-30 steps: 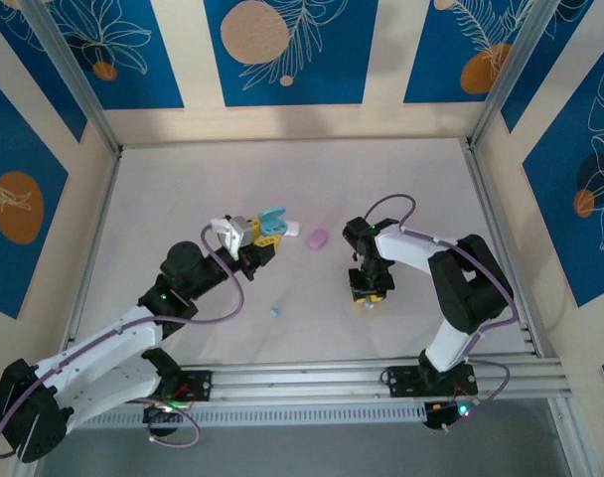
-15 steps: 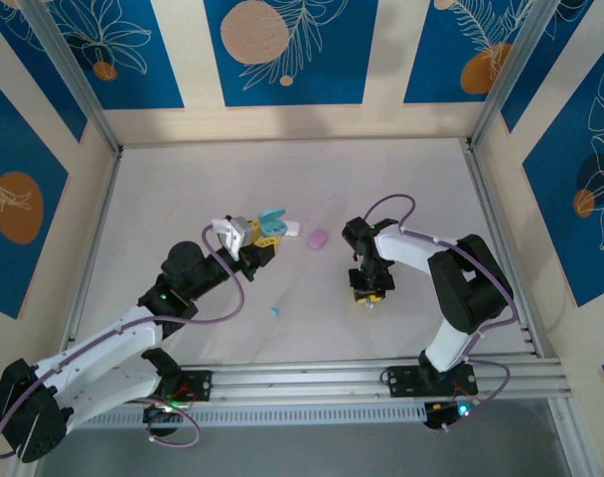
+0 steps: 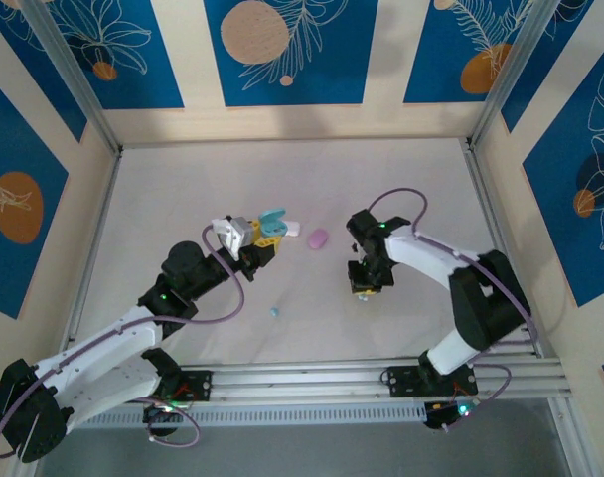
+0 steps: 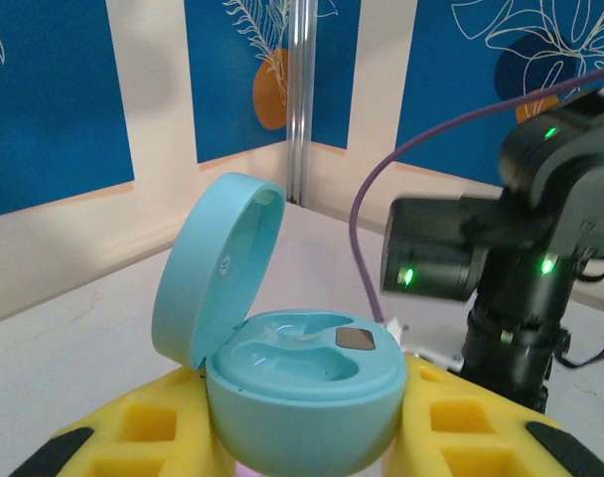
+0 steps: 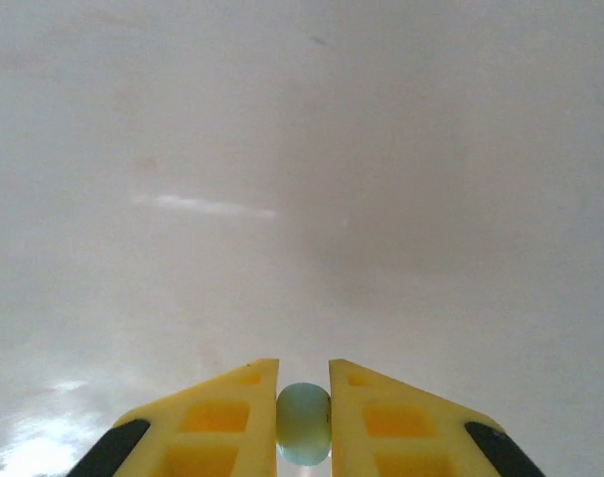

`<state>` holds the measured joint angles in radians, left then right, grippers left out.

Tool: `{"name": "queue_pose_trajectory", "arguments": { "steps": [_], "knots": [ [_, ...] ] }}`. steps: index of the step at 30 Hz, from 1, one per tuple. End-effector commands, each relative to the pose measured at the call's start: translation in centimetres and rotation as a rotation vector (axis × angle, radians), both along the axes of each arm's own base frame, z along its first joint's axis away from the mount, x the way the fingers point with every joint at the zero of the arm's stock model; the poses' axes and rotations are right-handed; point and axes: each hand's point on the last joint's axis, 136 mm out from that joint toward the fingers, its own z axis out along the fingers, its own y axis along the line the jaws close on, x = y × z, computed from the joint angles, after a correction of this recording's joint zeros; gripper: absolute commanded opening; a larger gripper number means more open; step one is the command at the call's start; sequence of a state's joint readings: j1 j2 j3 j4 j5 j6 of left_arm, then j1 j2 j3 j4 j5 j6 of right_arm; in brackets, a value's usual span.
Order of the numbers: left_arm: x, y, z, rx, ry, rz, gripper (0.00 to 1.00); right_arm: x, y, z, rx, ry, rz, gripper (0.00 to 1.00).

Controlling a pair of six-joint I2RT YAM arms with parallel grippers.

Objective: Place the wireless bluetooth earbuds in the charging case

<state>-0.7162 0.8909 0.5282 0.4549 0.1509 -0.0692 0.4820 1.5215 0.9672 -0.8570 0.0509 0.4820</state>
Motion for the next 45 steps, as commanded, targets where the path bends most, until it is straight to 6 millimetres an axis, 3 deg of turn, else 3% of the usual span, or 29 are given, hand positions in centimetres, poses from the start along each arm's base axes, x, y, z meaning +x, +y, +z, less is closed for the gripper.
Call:
{"name": "queue_pose_trajectory", "arguments": {
  "steps": [1,4,8,14,23,40,45],
  "knots": [
    [-0.1,0.2,1.8,-0.025,-0.042,0.01,0.31,1.5,4.0,5.5,0.375,-0.055,-0.05,0.17],
    [0.0,0.1,1.8,-0.026,-0.046,0.008,0.32,2.2,6.1,9.6,0.656,-0.074,-0.057,0.18],
    [0.0,0.1,1.9,-0.032,-0.049,0.006,0.31,2.3,7.6,13.7,0.879,-0.055,-0.004,0.18],
    [-0.2,0.0,1.8,-0.031,-0.052,-0.001,0.32,2.1,8.7,17.7,1.121,0.003,0.087,0.18],
    [-0.4,-0.2,1.7,-0.022,-0.065,-0.018,0.32,2.1,9.2,20.1,1.231,0.035,0.151,0.18],
    [-0.9,-0.8,2.0,-0.023,-0.095,-0.067,0.33,2.7,9.4,21.5,1.243,0.024,0.146,0.18],
    [-1.1,-1.2,1.7,-0.02,-0.117,-0.09,0.33,2.7,9.7,23.6,1.222,-0.081,0.179,0.18]
  ]
}}
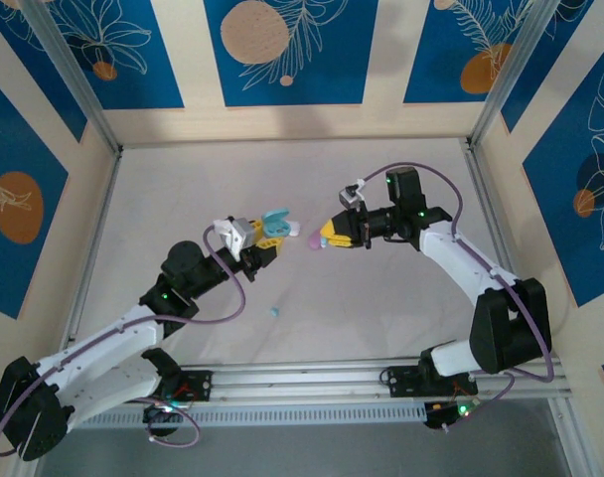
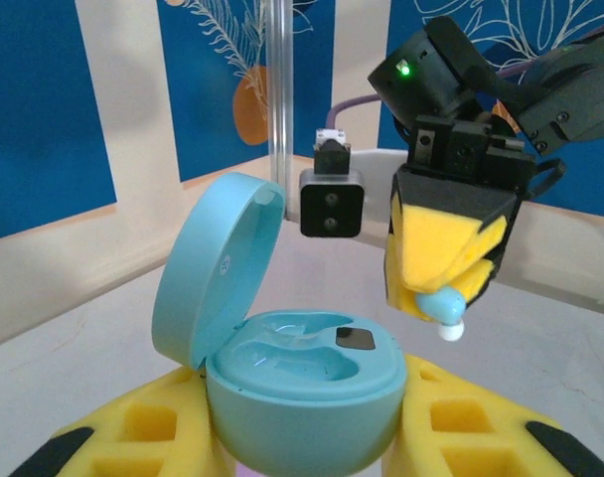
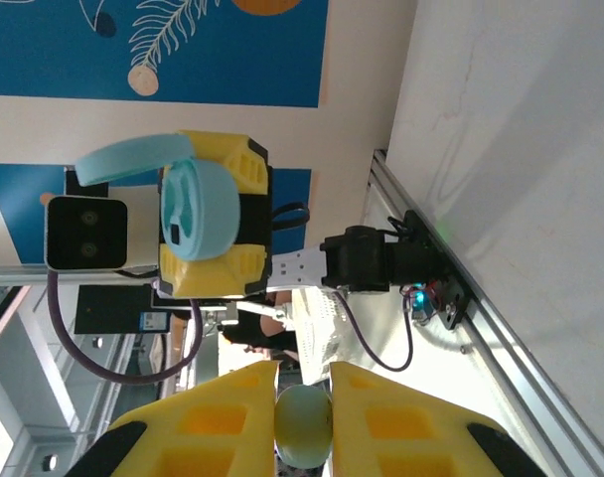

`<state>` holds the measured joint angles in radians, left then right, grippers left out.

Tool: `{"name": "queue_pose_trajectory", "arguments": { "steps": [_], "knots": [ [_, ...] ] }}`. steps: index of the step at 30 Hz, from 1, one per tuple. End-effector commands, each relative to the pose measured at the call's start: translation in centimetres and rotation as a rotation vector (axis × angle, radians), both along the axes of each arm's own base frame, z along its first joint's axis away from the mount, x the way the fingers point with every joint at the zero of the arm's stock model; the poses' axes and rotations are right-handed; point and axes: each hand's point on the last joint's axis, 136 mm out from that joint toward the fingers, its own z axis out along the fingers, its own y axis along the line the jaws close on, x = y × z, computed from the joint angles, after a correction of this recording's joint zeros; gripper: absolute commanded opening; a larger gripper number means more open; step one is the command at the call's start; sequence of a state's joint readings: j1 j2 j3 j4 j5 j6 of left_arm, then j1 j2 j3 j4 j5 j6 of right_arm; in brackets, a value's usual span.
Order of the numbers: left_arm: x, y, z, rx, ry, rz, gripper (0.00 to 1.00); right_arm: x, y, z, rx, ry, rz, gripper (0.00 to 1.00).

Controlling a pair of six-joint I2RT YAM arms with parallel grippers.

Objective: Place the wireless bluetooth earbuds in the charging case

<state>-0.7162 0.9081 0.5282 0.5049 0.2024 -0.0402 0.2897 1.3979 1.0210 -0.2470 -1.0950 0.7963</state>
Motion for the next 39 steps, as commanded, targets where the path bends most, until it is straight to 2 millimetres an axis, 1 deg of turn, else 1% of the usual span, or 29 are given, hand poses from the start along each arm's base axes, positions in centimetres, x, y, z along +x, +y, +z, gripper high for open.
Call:
{"name": "queue_pose_trajectory", "arguments": {
  "steps": [1,7,12,18,25,29,32,36,39],
  "knots": [
    [-0.7,-0.6,1.0,-0.017,-0.074,-0.047,0.33,-0.4,0.4,3.3,0.005,-0.109,-0.018,0.18],
    [-0.7,-1.1,0.8,-0.009,-0.093,-0.072,0.33,-1.4,2.2,6.4,-0.005,-0.267,-0.019,0.19],
    [-0.9,-1.5,1.1,-0.017,-0.11,-0.095,0.33,-2.3,4.1,7.5,-0.015,-0.344,-0.003,0.19],
    [-1.1,-1.4,1.2,-0.03,-0.138,-0.098,0.33,-1.7,5.4,7.4,-0.052,-0.39,-0.058,0.19],
    [-1.5,-1.6,1.4,-0.038,-0.177,-0.119,0.33,-1.9,7.0,8.3,-0.023,-0.416,-0.061,0.19],
    [-1.3,-1.6,1.6,-0.041,-0.185,-0.114,0.33,-1.8,7.6,8.3,-0.03,-0.421,-0.066,0.19],
    [-1.3,-1.7,1.8,-0.045,-0.186,-0.114,0.33,-1.8,8.2,8.1,-0.036,-0.424,-0.062,0.19],
    [-1.4,-1.6,2.0,-0.054,-0.189,-0.117,0.33,-0.9,8.4,6.8,-0.096,-0.414,-0.102,0.19],
    [-1.5,-1.6,2.1,-0.06,-0.188,-0.123,0.33,-0.6,8.5,6.9,-0.098,-0.42,-0.112,0.19]
  ]
}}
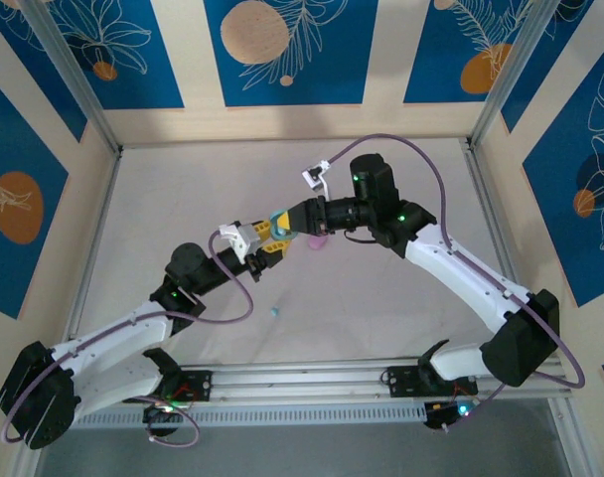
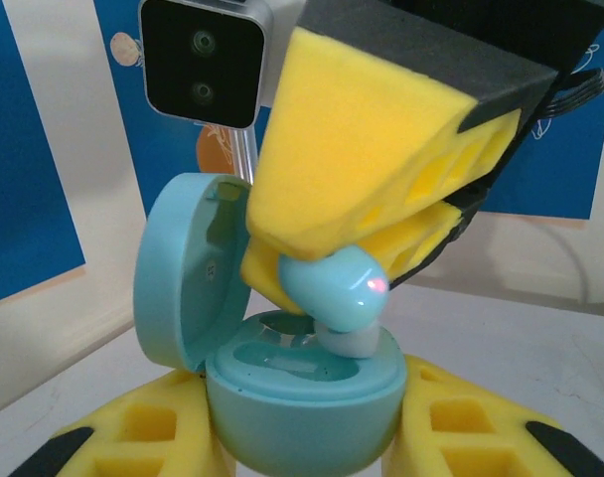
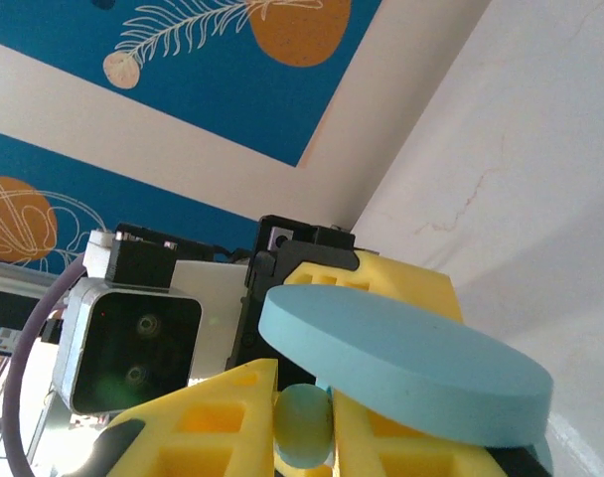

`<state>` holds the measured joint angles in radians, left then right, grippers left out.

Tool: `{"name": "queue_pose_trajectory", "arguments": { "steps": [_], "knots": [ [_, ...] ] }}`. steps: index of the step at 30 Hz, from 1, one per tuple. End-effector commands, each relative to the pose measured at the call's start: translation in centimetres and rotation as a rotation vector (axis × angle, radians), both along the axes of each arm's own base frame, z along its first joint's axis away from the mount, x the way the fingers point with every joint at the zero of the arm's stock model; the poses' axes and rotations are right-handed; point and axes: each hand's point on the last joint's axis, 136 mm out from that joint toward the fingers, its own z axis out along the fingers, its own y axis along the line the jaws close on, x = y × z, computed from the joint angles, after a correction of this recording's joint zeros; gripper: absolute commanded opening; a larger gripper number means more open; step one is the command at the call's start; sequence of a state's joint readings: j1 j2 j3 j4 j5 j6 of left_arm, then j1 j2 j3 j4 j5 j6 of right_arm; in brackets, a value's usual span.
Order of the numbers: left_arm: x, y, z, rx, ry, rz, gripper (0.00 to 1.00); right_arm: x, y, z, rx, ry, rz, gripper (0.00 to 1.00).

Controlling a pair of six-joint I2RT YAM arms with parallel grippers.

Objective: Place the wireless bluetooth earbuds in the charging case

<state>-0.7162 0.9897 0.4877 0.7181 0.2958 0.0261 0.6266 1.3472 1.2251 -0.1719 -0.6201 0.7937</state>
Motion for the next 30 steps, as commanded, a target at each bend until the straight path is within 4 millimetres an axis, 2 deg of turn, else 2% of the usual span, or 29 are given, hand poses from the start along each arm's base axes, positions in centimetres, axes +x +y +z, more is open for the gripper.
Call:
{"name": "queue_pose_trajectory", "arguments": {
  "steps": [1,5,12,18,30],
  "knots": [
    [-0.9,-0.1,1.8,-0.044,-0.061,-0.038,0.33,1.1,0.4,0.3,-0.012,-0.018,-0.039,0.19],
    [-0.8,-0.1,1.8,-0.047,-0.057,-0.03,0.34,0.9,0.8,0.5,-0.007,-0.019,-0.022,0.19],
    [-0.6,0.1,2.3,-0.074,-0.058,-0.017,0.35,0.9,1.2,-0.7,-0.053,-0.009,-0.026,0.19],
    [-0.7,0.3,2.9,-0.103,-0.065,-0.016,0.35,1.2,0.7,-2.1,-0.142,-0.021,-0.071,0.2],
    [-0.6,0.3,3.2,-0.106,-0.073,-0.014,0.35,1.2,0.3,-2.0,-0.222,-0.065,-0.092,0.27]
  ]
}}
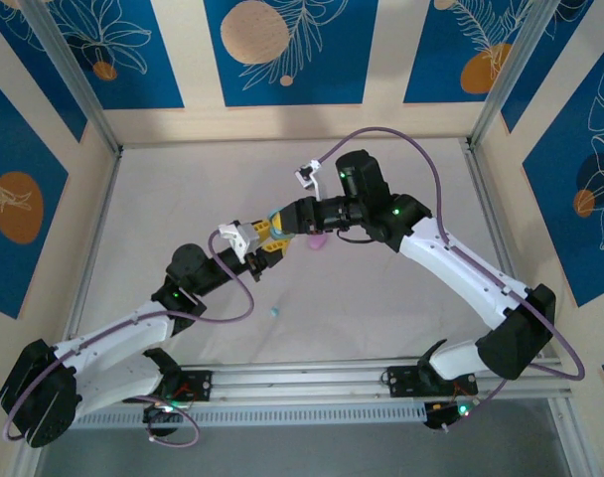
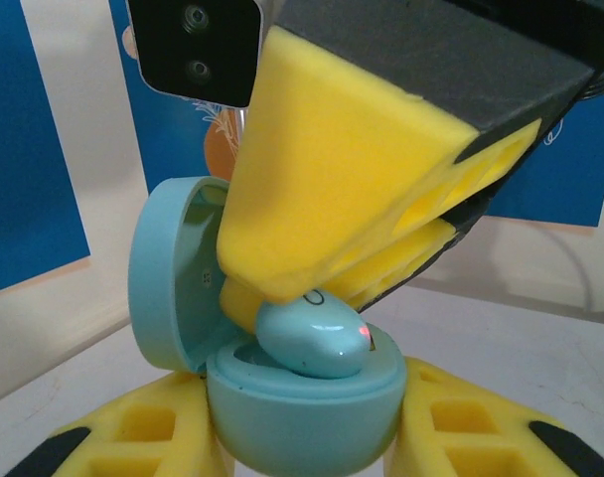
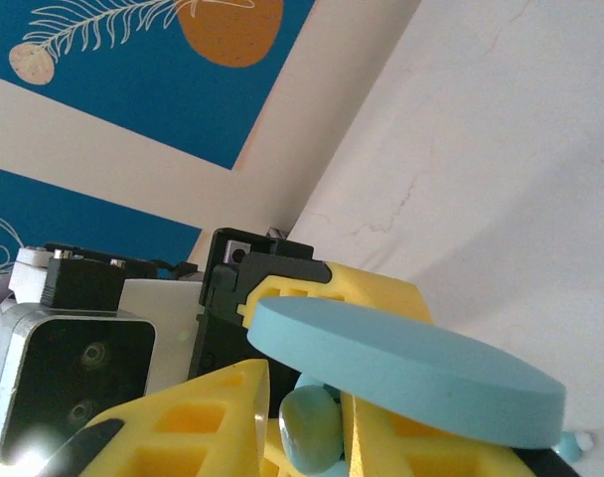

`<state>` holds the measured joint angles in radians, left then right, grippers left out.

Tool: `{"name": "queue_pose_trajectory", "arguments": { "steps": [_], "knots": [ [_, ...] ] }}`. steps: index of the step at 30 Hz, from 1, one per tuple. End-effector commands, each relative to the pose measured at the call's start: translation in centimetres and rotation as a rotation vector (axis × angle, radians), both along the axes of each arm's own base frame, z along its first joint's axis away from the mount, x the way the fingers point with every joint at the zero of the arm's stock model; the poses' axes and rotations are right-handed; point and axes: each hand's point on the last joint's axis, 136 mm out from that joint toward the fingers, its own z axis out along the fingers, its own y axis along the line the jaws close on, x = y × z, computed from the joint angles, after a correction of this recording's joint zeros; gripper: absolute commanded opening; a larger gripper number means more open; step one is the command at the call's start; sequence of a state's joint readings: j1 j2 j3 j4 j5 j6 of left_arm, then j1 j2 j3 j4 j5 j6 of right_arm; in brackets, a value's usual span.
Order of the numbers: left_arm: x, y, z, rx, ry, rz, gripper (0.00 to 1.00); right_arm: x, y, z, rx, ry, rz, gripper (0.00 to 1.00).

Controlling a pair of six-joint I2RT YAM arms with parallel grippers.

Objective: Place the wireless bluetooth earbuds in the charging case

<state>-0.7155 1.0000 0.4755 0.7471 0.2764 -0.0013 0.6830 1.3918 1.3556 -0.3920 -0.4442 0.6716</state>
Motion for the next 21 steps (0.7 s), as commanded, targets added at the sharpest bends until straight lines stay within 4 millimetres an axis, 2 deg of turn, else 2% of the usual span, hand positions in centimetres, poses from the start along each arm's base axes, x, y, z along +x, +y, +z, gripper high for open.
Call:
{"name": "queue_pose_trajectory", "arguments": {
  "steps": [1,5,13,21],
  "knots": [
    [-1.0,0.2,3.5,-0.086,-0.095,-0.029,0.35,0.5,-0.3,-1.0,-0.073,-0.012,-0.03,0.27],
    [-1.0,0.1,3.4,-0.085,-0.092,-0.029,0.35,0.5,-0.5,-0.9,-0.082,-0.019,-0.037,0.29],
    [-0.3,0.5,2.9,-0.068,-0.073,0.018,0.34,-0.9,-0.6,1.2,-0.027,-0.065,0.031,0.38],
    [-0.1,0.9,2.6,-0.064,-0.061,0.044,0.34,-1.9,-2.3,3.0,0.039,-0.106,0.049,0.43]
  ]
}}
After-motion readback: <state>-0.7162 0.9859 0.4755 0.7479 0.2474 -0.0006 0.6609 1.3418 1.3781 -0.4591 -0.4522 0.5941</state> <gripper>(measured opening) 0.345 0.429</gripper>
